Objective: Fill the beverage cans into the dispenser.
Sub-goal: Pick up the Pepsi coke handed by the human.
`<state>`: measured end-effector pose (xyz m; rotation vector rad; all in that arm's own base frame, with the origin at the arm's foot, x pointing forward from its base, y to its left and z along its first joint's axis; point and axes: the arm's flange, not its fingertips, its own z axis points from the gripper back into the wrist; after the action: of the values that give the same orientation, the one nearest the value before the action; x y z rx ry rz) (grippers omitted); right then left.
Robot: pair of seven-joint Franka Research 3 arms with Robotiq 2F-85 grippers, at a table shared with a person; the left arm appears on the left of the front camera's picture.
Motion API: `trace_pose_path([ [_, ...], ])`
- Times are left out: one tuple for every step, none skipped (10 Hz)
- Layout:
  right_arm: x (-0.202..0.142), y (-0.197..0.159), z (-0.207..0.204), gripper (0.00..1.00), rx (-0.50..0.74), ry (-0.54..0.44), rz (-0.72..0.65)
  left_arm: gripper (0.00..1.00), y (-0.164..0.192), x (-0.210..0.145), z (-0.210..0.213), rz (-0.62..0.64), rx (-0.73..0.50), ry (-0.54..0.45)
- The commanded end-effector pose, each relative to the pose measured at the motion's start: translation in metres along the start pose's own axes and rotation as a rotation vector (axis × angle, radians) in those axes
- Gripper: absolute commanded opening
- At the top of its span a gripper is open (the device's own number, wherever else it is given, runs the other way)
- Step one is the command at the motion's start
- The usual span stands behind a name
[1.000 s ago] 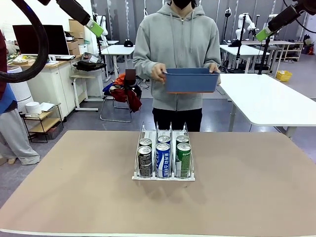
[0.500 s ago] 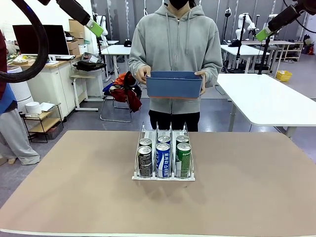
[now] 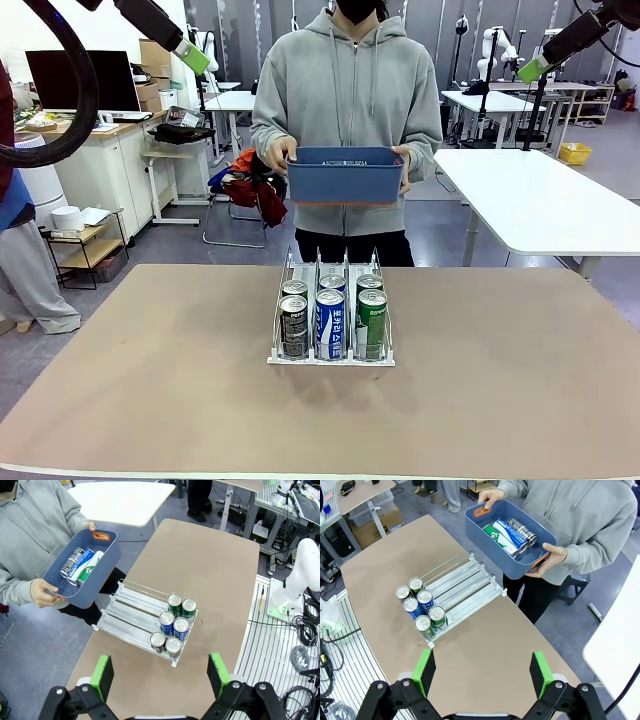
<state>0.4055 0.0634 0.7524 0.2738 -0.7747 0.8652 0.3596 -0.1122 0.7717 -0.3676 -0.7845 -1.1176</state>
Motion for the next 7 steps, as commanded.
trace_pose_path([
  [0.0, 0.0011, 0.0004, 1.0, 0.003, 0.001, 0.002, 1.0, 0.0004, 0.0005, -0.0004, 0.006, 0.008, 0.001],
  [0.0, 0.0011, 0.0004, 1.0, 0.003, 0.001, 0.002, 1.0, 0.0004, 0.0005, -0.0004, 0.006, 0.008, 0.001],
  [0.0, 0.0011, 0.0004, 1.0, 0.003, 0.001, 0.002, 1.0, 0.0004, 0.0005, -0.0004, 0.006, 0.008, 0.001],
  [0.0, 0.0011, 0.0004, 1.0, 0.003, 0.001, 0.002, 1.0, 0.0004, 0.0005, -0.0004, 0.006, 0.008, 0.001],
  [0.0, 0.0011, 0.0004, 1.0, 0.003, 0.001, 0.002, 1.0, 0.0004, 0.0005, -0.0004, 0.006, 0.008, 0.001],
  [0.0, 0.0011, 0.0004, 1.0, 0.003, 0.001, 0.002, 1.0, 0.0004, 0.0005, -0.0004, 0.006, 0.008, 0.001],
  [0.0, 0.0011, 0.0004, 1.0, 0.003, 0.001, 0.002, 1.0, 0.0004, 0.0005, -0.0004, 0.006, 0.008, 0.001],
])
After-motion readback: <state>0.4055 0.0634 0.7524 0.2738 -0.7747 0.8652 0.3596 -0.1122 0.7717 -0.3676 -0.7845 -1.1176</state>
